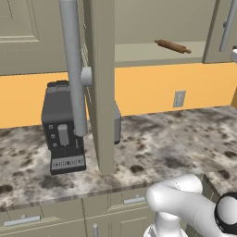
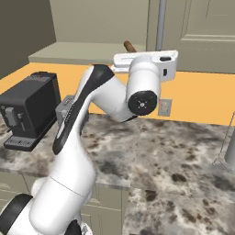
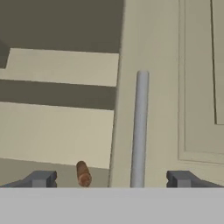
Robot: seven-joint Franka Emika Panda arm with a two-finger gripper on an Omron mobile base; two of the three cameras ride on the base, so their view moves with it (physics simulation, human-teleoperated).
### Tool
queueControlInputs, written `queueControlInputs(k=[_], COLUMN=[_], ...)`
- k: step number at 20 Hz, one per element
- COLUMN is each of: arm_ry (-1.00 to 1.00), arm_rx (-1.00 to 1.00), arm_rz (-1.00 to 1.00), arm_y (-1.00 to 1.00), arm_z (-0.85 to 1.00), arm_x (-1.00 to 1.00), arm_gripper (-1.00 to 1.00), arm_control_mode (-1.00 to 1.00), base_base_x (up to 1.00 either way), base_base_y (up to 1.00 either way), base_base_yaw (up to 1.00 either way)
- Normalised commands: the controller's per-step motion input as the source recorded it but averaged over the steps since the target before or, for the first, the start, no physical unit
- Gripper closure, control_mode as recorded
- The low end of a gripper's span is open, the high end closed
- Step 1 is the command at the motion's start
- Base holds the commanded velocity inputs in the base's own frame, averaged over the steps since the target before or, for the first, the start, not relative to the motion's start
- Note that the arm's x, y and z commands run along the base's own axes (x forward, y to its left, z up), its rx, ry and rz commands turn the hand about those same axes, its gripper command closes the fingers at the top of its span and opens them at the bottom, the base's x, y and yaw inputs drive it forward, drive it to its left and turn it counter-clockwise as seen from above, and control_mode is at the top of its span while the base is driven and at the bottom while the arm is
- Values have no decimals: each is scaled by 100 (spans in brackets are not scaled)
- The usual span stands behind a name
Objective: Open the cabinet, retrieve the rolling pin, and place it next to the meat on the cutting board to prepare for tenderizing.
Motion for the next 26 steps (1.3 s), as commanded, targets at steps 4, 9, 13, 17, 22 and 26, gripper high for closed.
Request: queueControlInputs(k=[4, 9, 13, 17, 22, 26], arm_ry=[0, 0, 0, -2, -4, -4], arm_rx=[4, 1, 1, 1, 0, 0], arm_rz=[8, 6, 6, 5, 2, 0], arm_y=[-15, -6, 0, 0, -2, -4], arm_z=[0, 0, 0, 0, 0, 0], arm_x=[70, 64, 44, 35, 31, 31], arm_gripper=[-100, -100, -100, -100, -100, -100], arm_control_mode=[-100, -100, -100, -100, -100, -100], base_base_x=[0, 0, 0, 0, 0, 0], base_base_y=[0, 0, 0, 0, 0, 0], base_base_yaw=[0, 0, 0, 0, 0, 0])
